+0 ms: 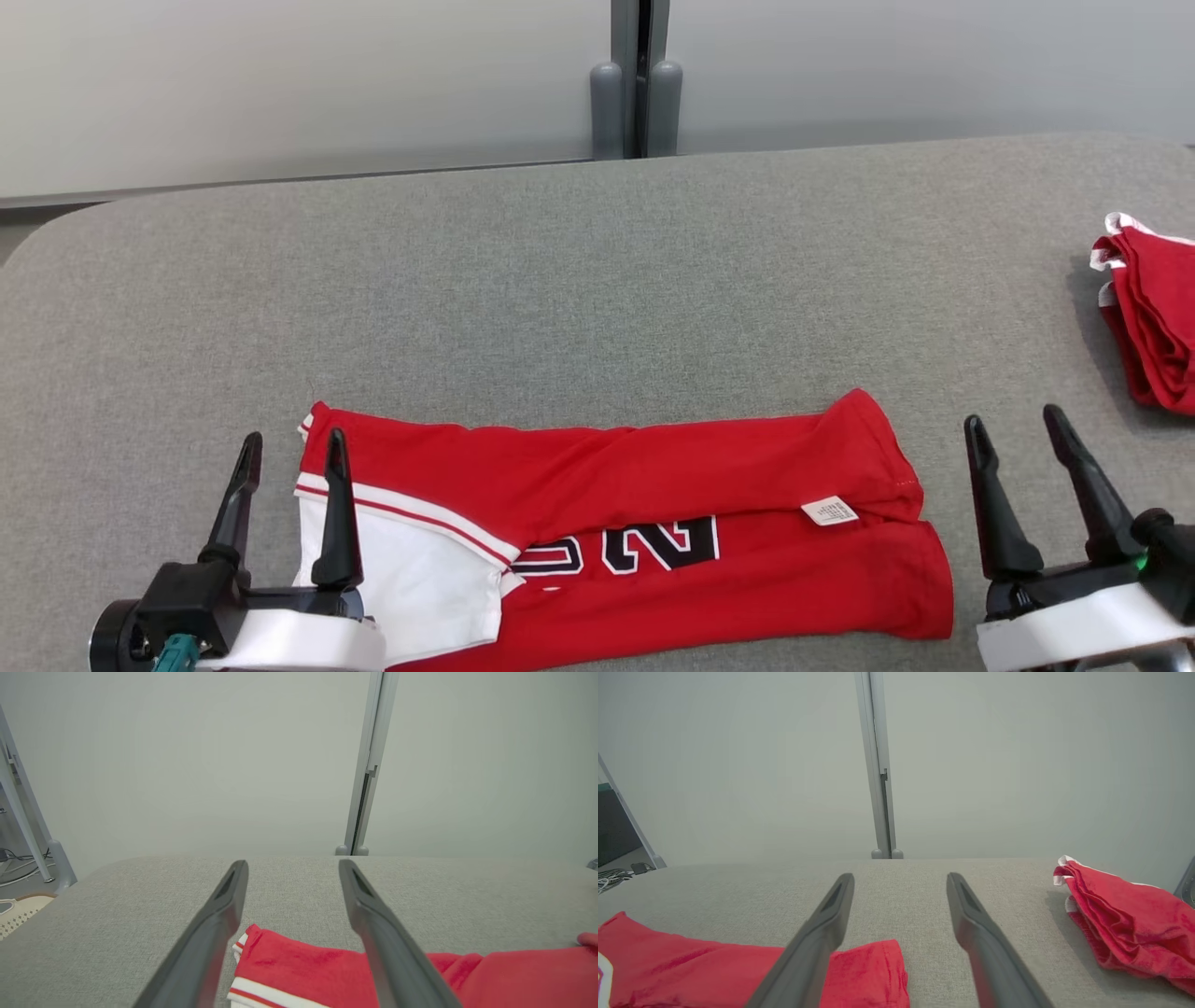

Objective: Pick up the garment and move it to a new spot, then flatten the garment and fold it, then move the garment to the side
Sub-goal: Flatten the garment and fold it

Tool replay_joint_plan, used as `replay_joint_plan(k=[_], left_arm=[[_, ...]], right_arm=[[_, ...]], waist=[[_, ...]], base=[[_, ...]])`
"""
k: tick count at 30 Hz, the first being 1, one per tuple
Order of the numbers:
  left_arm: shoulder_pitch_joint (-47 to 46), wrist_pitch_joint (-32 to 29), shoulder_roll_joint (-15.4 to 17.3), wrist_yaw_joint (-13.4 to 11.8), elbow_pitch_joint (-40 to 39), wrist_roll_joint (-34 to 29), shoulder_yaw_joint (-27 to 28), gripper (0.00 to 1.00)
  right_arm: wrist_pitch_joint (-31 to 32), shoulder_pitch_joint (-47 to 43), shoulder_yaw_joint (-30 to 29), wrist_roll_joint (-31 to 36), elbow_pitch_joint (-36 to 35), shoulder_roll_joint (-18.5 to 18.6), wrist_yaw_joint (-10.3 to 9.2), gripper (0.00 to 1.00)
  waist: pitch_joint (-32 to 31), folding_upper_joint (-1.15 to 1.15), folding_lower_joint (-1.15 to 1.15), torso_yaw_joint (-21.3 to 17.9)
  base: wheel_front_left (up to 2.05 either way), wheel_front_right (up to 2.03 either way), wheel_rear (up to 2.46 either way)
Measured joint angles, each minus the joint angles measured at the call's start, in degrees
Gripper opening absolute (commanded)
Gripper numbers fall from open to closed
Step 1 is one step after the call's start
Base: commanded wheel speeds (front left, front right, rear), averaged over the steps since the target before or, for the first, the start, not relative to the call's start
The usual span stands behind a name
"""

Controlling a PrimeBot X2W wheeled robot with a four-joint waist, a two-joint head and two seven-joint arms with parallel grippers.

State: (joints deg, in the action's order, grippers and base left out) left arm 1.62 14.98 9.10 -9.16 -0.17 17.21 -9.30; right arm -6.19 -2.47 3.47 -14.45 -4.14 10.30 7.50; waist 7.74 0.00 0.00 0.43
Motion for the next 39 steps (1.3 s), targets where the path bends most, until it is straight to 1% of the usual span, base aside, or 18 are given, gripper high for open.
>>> replay_joint_plan(k=[7, 20, 24, 28, 33, 39], left_arm=[[1.5, 0.0, 0.4, -0.2, 1.3, -0.9, -0.7, 1.0], [0.1, -0.4, 0.8, -0.2, 2.6, -1.0, -1.4, 1.0], [-1.4, -0.4, 0.7, -0.1, 2.8, -1.2, -2.2, 1.0], [-4.5, -0.4, -0.3, 0.5, 3.1, -1.6, -3.7, 1.0], [-7.4, -0.3, -1.3, 1.2, 4.5, -1.8, -4.8, 1.0], [-8.6, -0.1, -1.8, 1.6, 6.2, -1.8, -4.3, 1.0]], right_arm=[[0.4, -1.9, 0.6, 0.0, 1.4, -0.8, 0.0, 1.0], [0.9, -1.9, -0.4, 0.3, 2.3, -0.6, 0.0, 1.0], [1.2, -1.5, -0.9, -0.6, 6.5, -0.1, -0.01, 1.0], [1.0, -0.5, -0.8, -2.2, 12.8, 0.3, -0.01, 1.0], [0.3, 3.2, 1.1, -4.5, 21.5, 0.3, 0.0, 1.0], [-2.5, 6.6, 3.5, -7.1, 27.6, 0.2, -0.01, 1.0]], waist=[[-1.8, 0.0, 0.0, -0.5], [-0.9, 0.0, 0.0, 0.2], [0.2, 0.0, 0.0, 1.0], [2.1, 0.0, 0.0, 2.5], [5.1, 0.0, 0.0, 4.8], [7.5, 0.0, 0.0, 6.5]], base=[[0.0, 0.0, 0.0], [0.0, 0.0, 0.0], [0.0, 0.0, 0.0], [0.0, 0.0, 0.0], [0.0, 0.0, 0.0], [0.0, 0.0, 0.0]])
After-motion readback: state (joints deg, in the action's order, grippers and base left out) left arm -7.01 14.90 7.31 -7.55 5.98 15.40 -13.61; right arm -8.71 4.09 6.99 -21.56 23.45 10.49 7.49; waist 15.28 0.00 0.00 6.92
